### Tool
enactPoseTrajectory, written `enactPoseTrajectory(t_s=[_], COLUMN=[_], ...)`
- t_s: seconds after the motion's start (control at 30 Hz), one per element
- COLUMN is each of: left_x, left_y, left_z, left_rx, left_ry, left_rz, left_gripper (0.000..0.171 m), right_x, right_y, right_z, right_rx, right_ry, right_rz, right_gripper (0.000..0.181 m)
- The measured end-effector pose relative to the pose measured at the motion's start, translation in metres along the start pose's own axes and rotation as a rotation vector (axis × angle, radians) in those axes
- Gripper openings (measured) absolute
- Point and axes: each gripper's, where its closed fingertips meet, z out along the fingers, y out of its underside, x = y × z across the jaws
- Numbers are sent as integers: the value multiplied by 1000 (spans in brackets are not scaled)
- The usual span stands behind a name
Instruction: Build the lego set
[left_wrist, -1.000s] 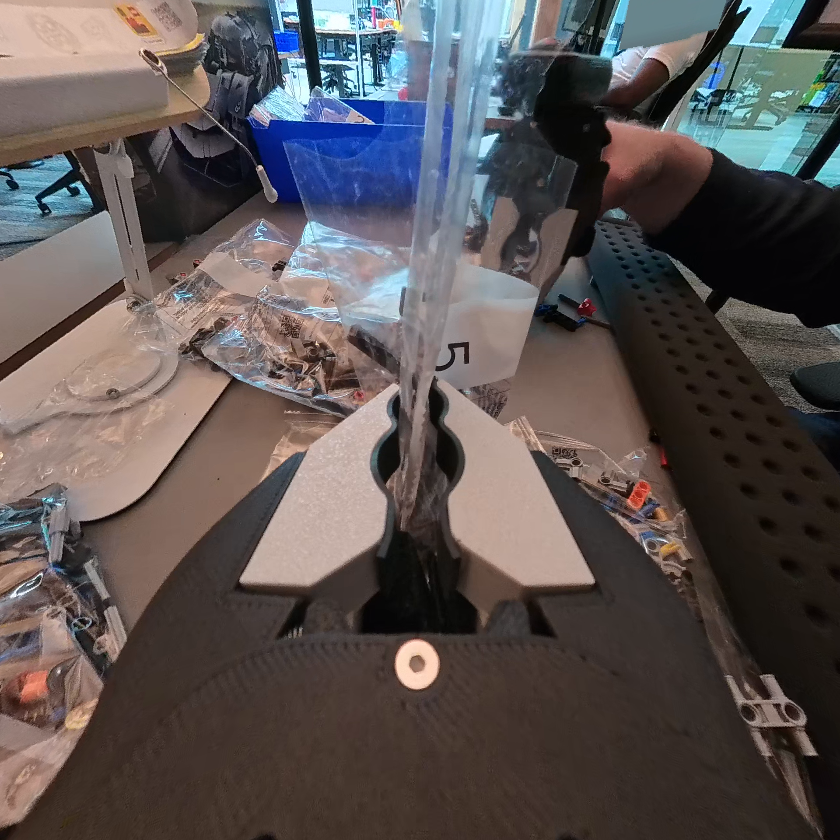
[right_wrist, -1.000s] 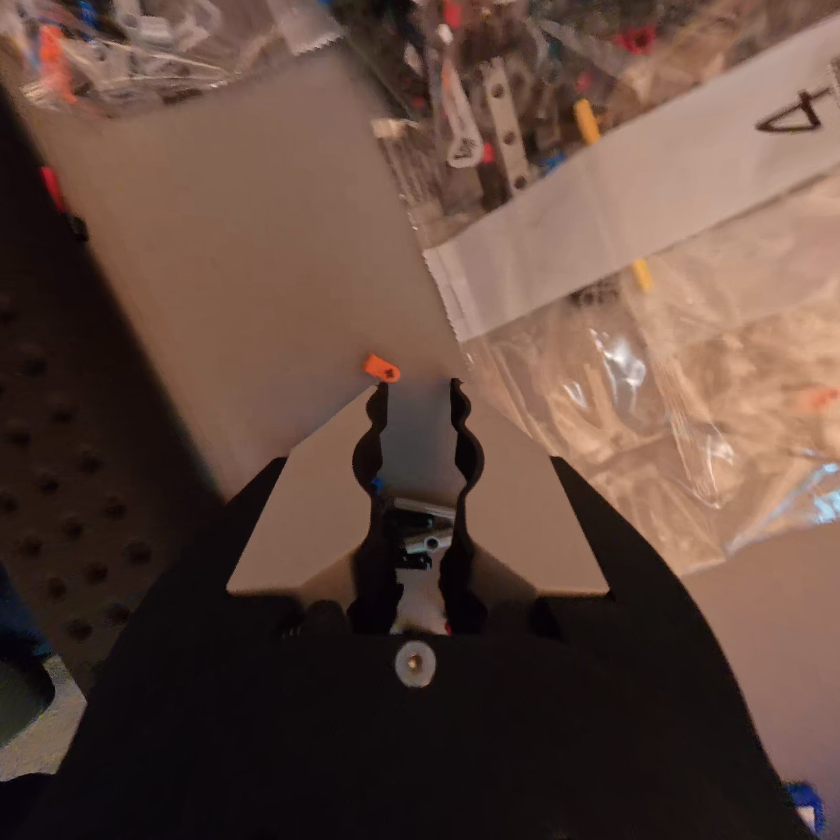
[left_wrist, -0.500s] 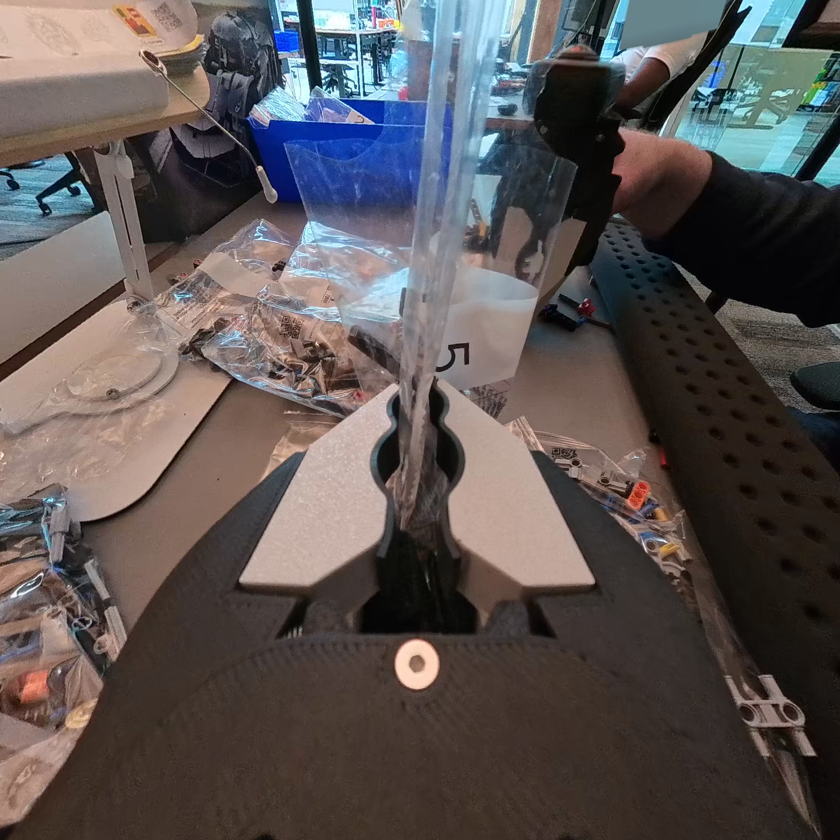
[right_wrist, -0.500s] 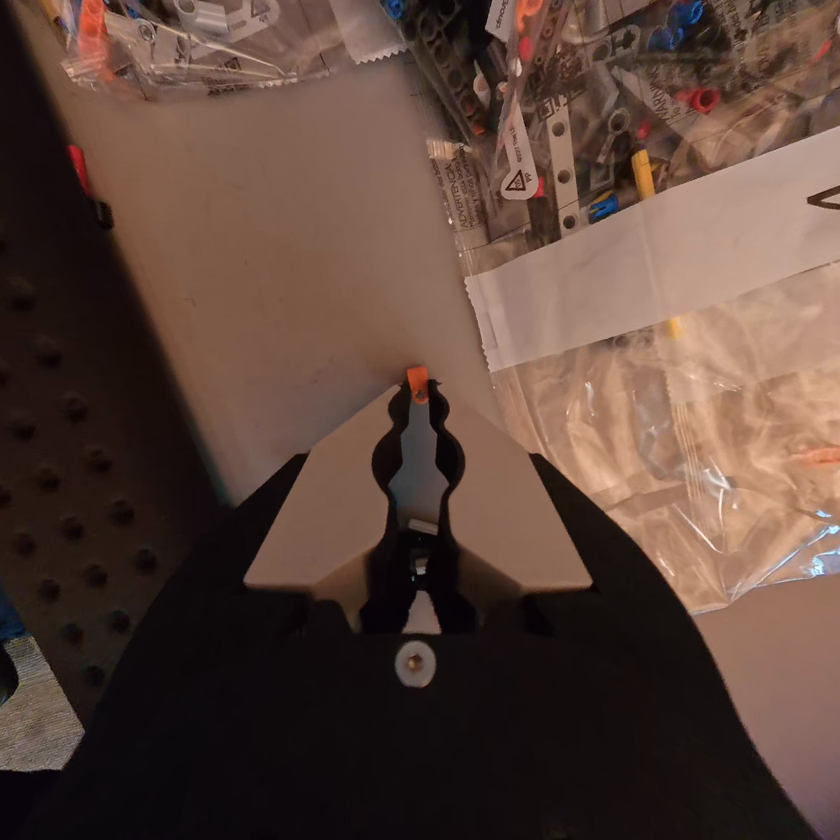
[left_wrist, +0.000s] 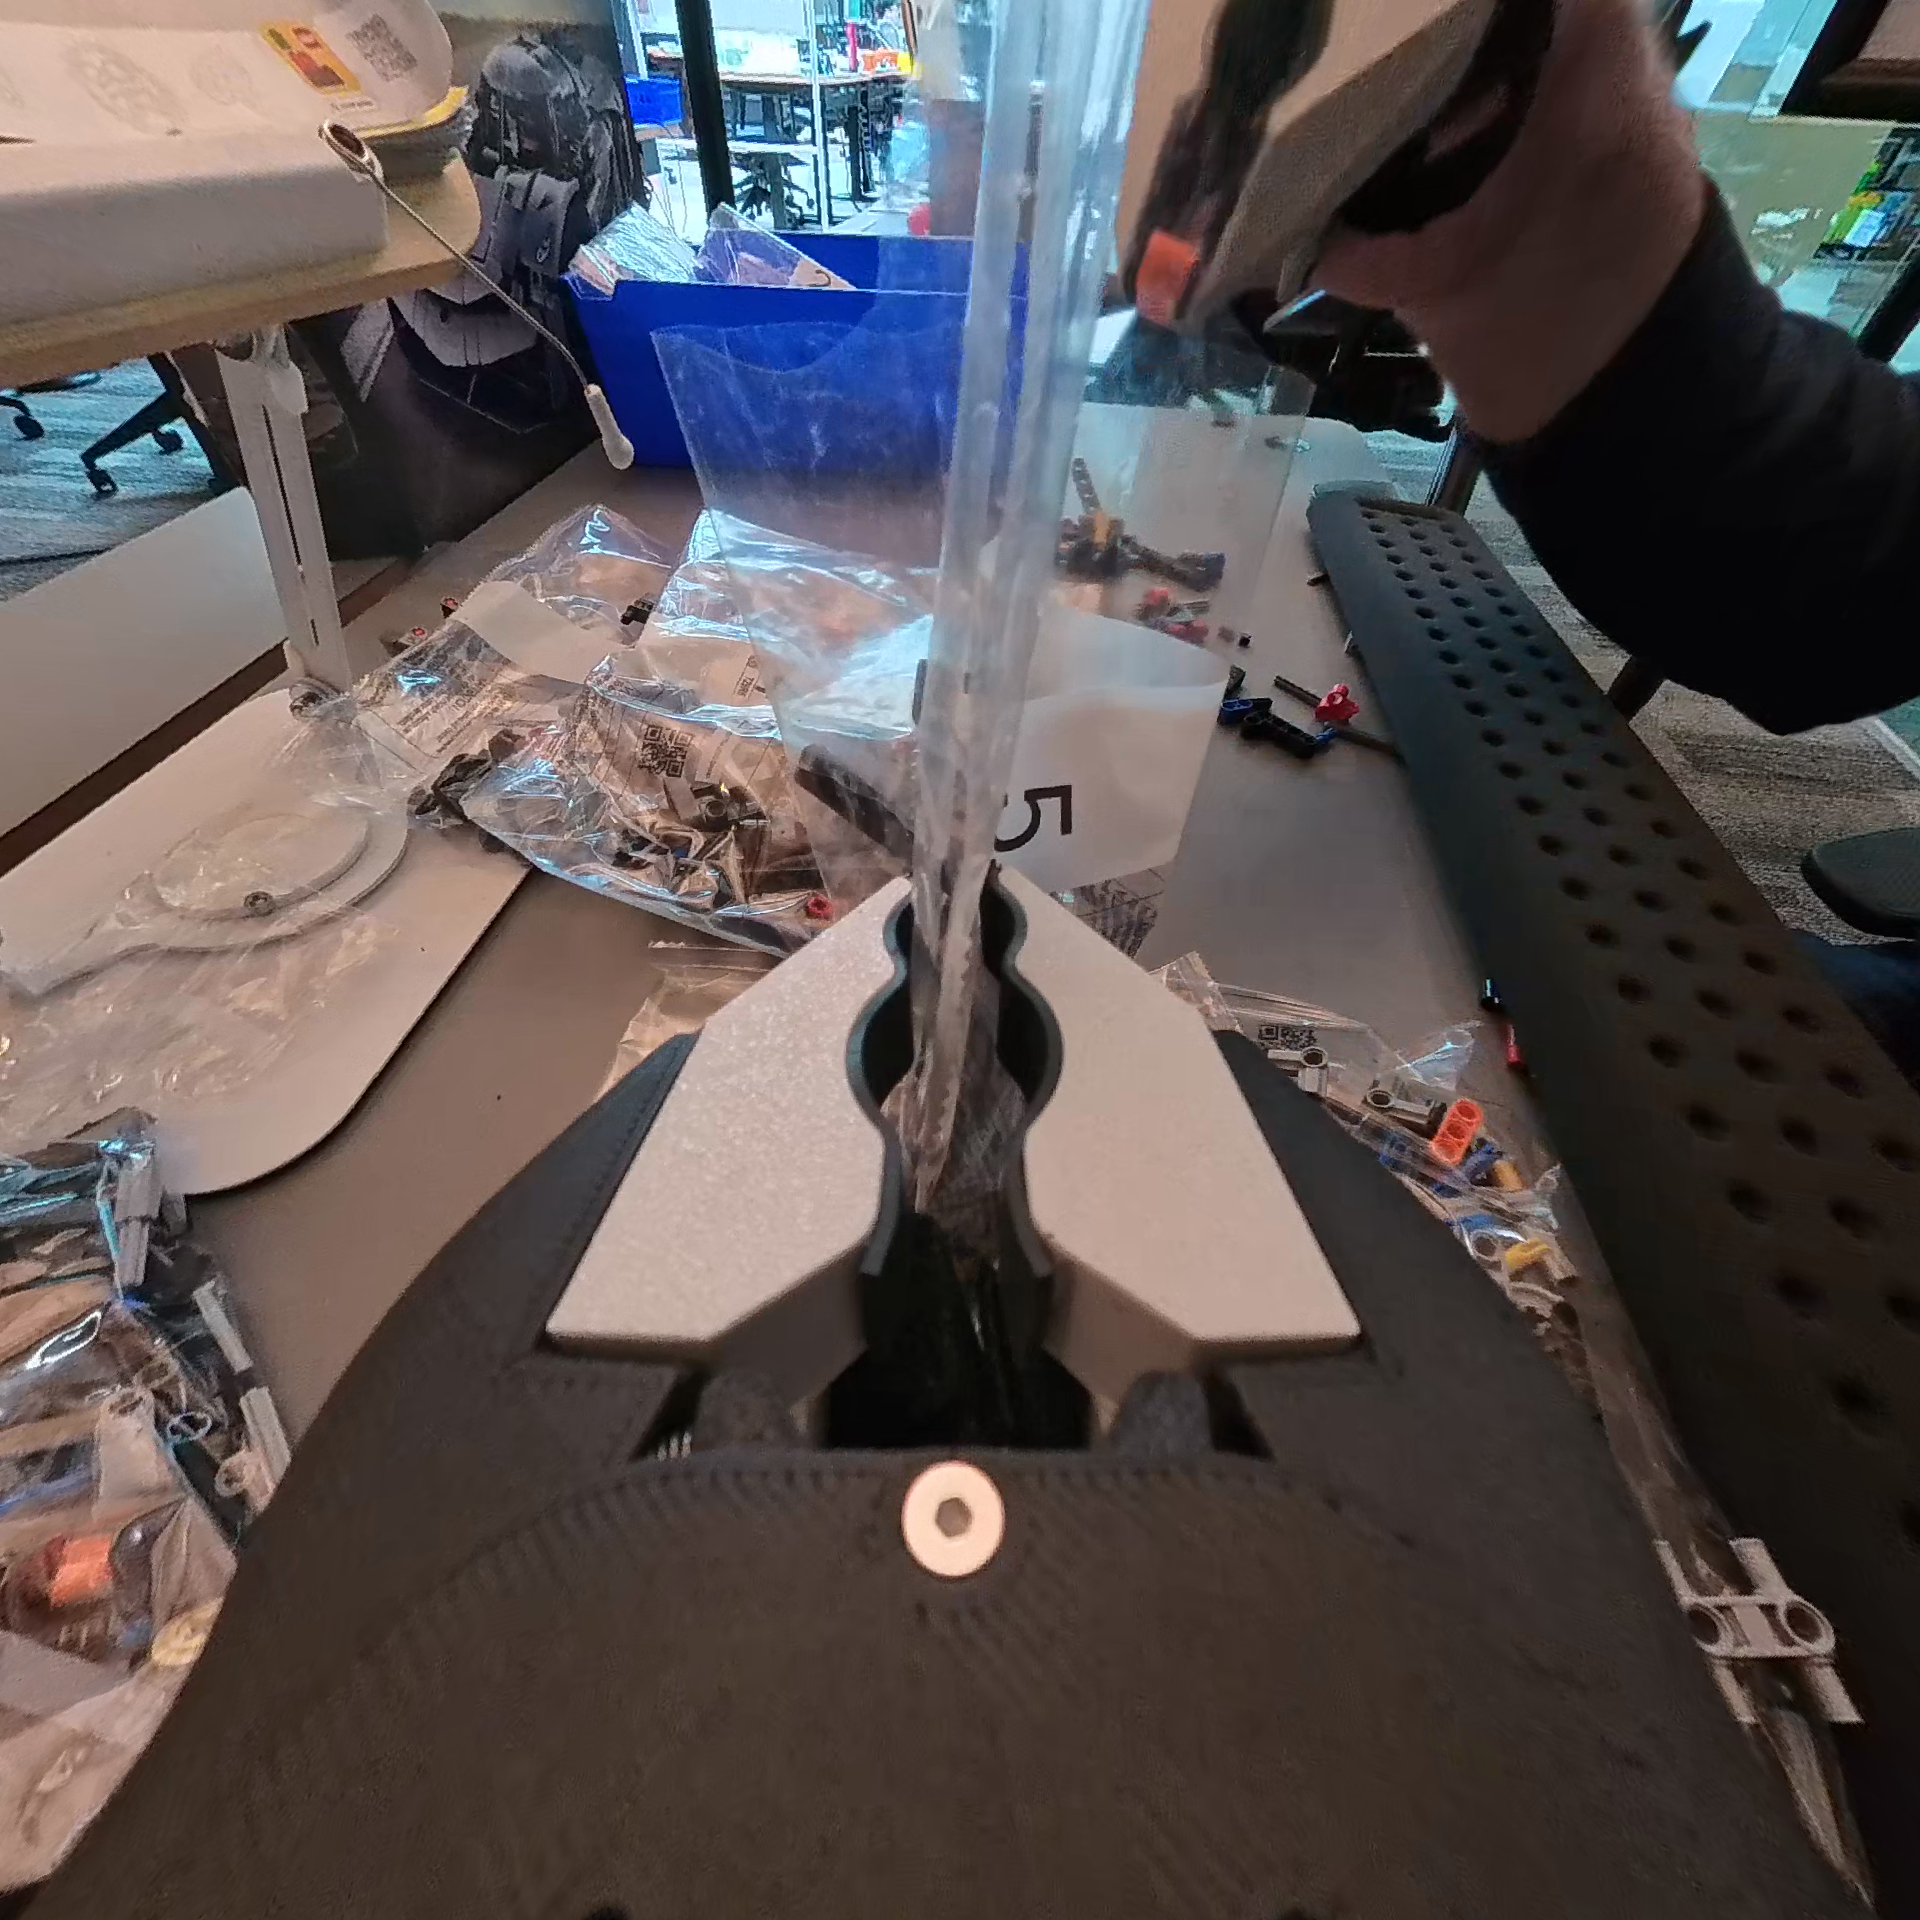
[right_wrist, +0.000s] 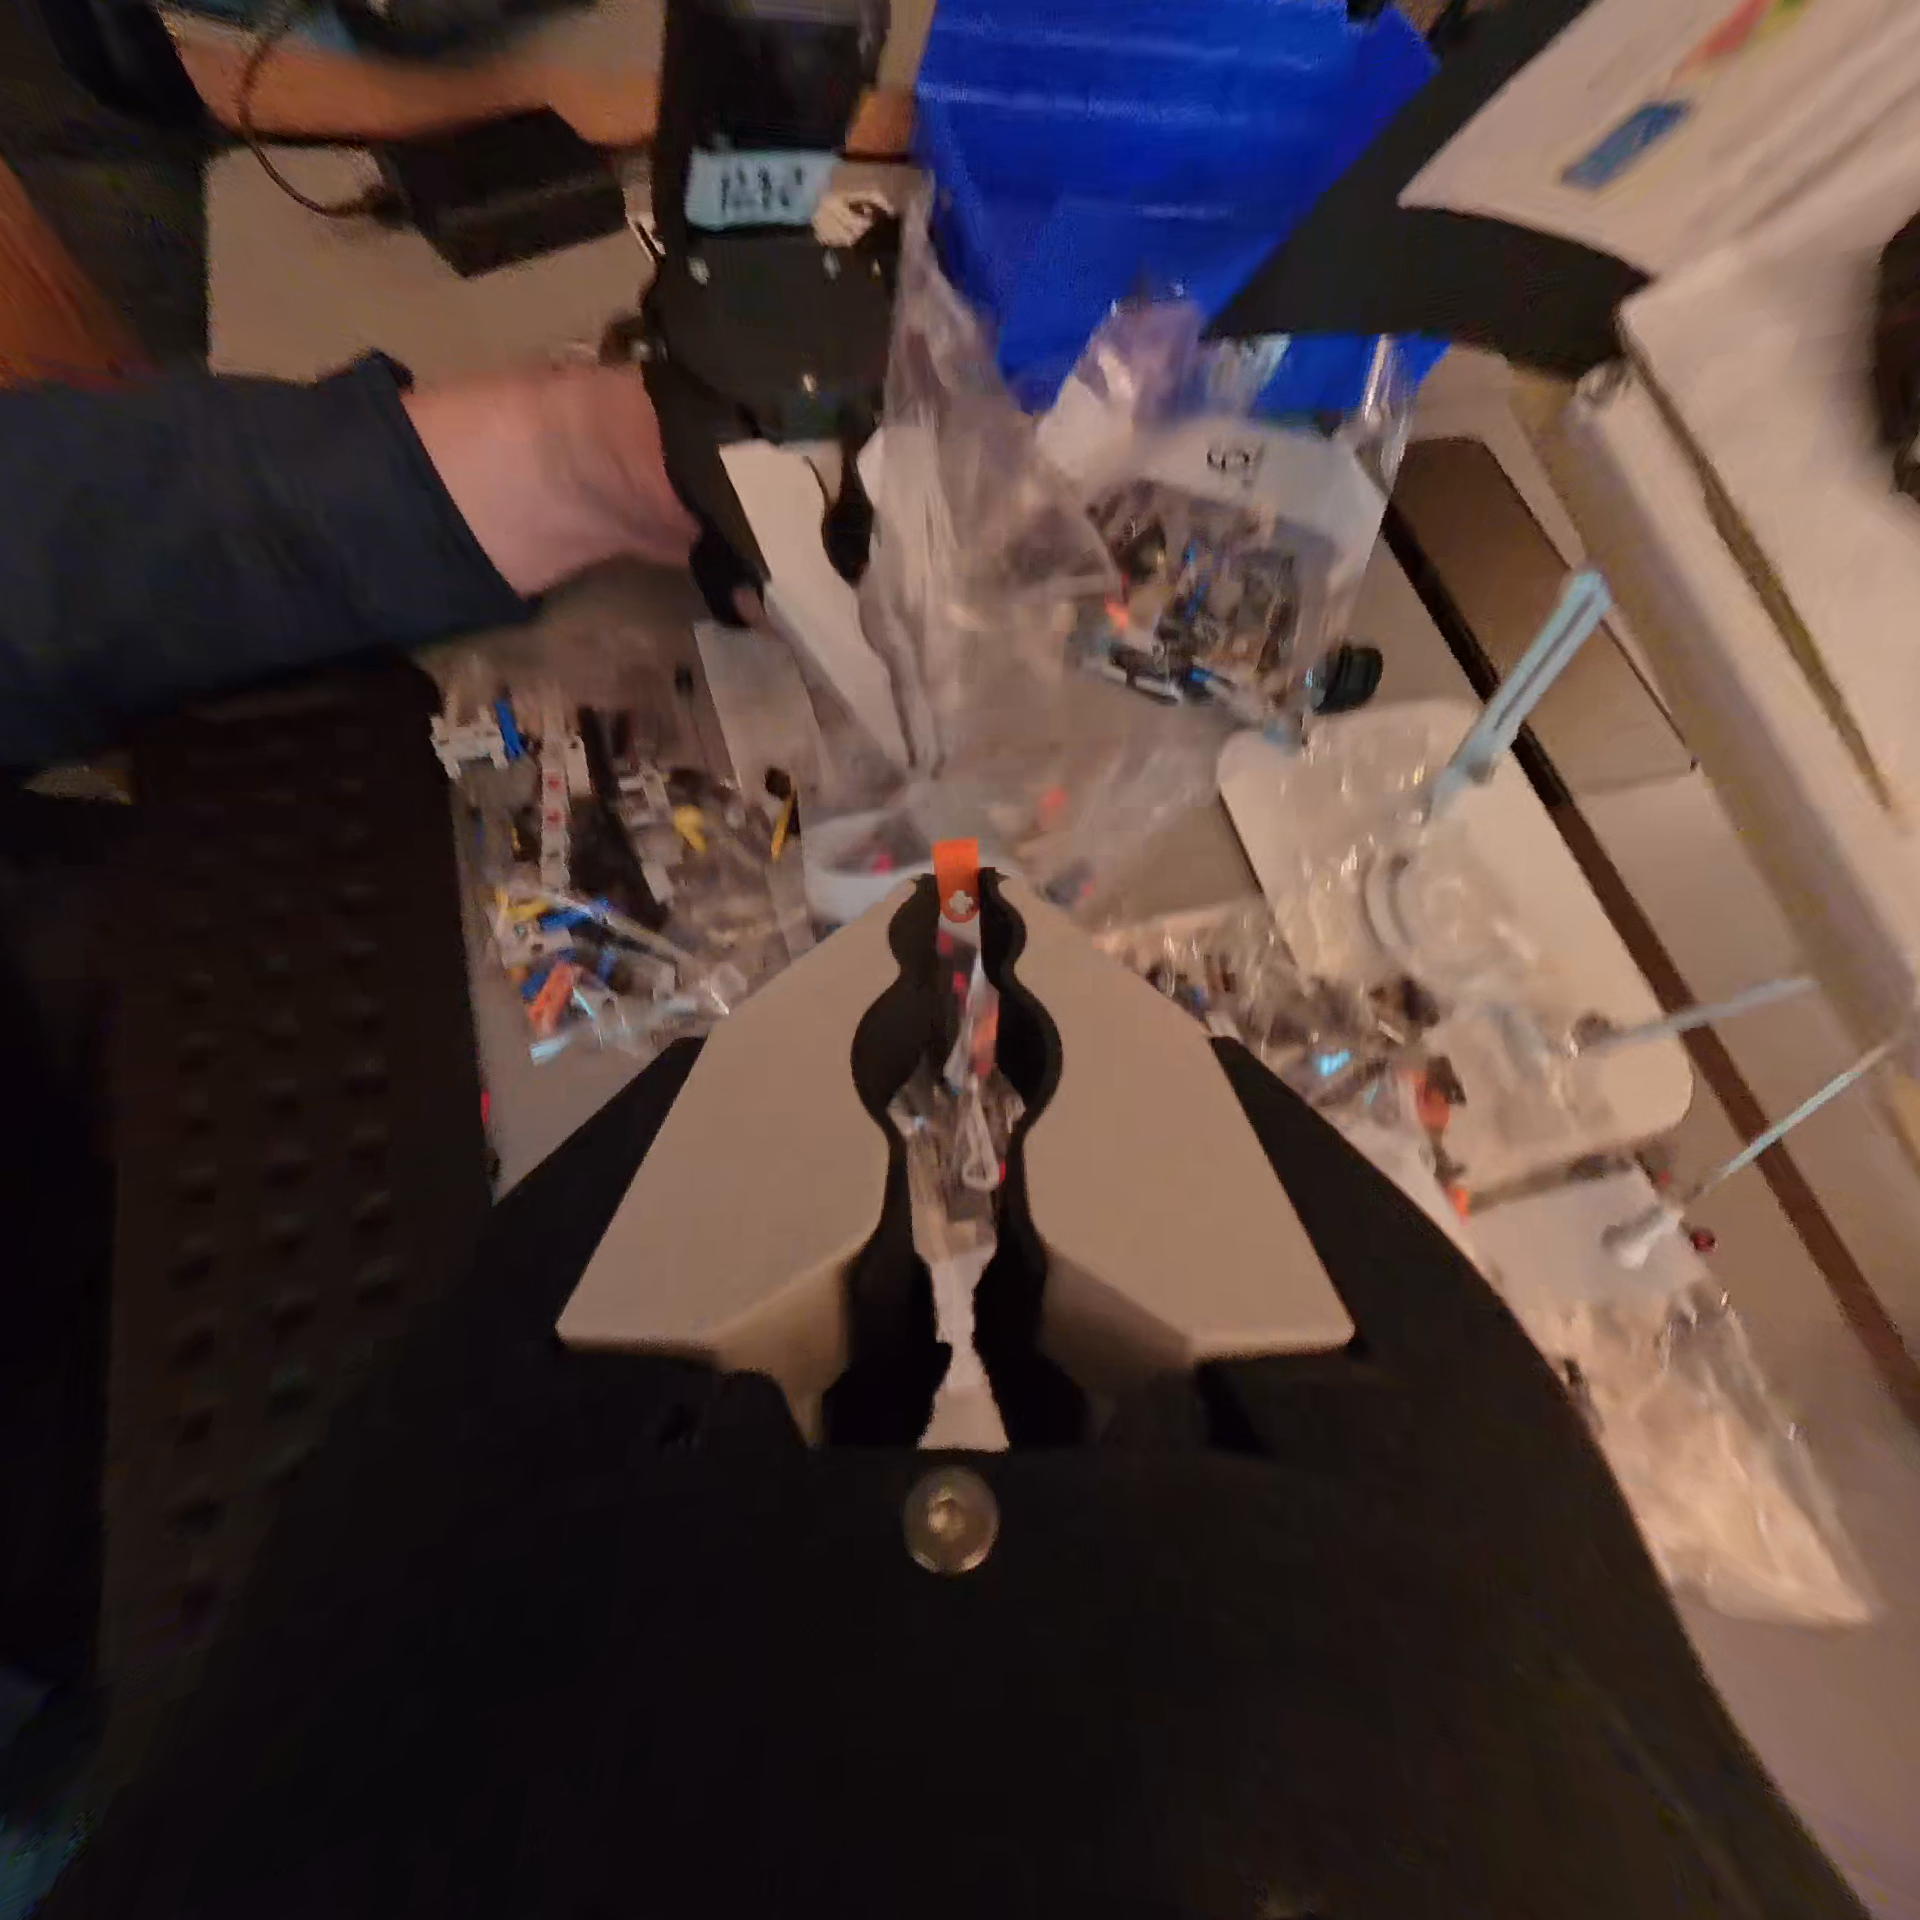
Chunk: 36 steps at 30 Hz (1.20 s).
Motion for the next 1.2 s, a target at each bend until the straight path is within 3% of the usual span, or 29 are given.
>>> enactPoseTrajectory(t_s=[0.3, 0.5, 0.67, 0.77, 1.0, 1.2], left_x=[1, 1, 1, 1, 1, -2], left_y=[-2, -1, -1, -1, -1, 3], left_z=[0, 1, 0, 0, 1, 0], left_rx=[4, 2, 3, 2, 2, 1], left_ry=[3, 4, 3, 3, 4, -5], left_rz=[5, 6, 4, 3, 0, -13], left_gripper=[9, 9, 9, 9, 9, 9], right_x=[6, 10, 16, 12, -31, -61], right_y=[-32, -10, -2, 28, 163, 208], right_z=[27, 37, 14, -8, -47, -50], right_rx=[10, -98, -83, -137, -397, -477], right_ry=[19, 15, 72, 76, -79, -163], right_rz=[-22, 24, 24, 28, 133, 125], right_gripper=[5, 17, 20, 21, 24, 25])
